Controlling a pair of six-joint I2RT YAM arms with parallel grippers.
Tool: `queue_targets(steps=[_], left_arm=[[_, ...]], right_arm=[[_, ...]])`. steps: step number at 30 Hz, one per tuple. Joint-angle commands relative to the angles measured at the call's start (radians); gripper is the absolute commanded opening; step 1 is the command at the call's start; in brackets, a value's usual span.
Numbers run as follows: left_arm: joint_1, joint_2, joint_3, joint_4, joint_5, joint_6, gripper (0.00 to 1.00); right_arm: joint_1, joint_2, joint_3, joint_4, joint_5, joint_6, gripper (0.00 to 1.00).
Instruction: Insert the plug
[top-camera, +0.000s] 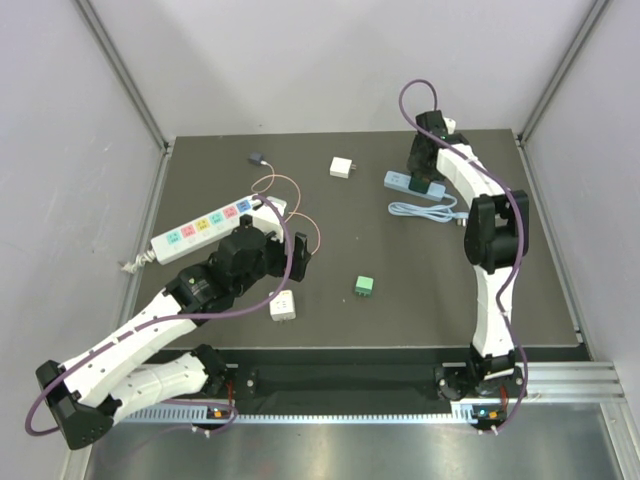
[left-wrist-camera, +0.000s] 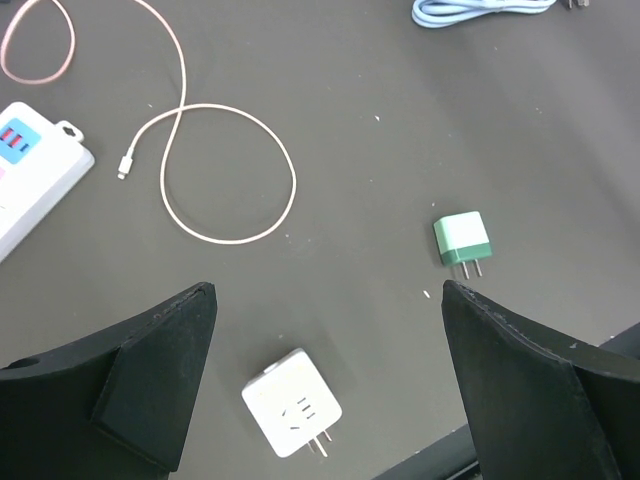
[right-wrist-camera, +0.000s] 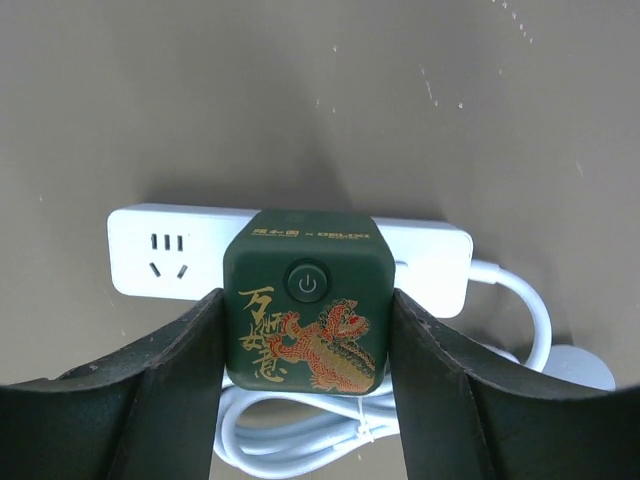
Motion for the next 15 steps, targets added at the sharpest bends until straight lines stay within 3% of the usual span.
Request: queue_targets(steps=[1, 8, 15], left_arm=[[-0.001, 0.004, 0.031, -0.006, 0.016, -0.044, 0.98], [-0.001, -0.04, 0.056, -0.084, 0.007, -0.081, 0.98], [-0.001, 0.007, 0.119, -0.222, -0.022, -0.114, 0.98]], right_arm=[[-0.047, -0.054, -0.087, -0.17, 0.038, -0.062, 0.0], [-0.06, -0.115, -0.193, -0.163, 0.067, -0.132, 0.01], [-0.069, -0.088, -0.118, -0.196, 0.104, -0.175, 0.1]])
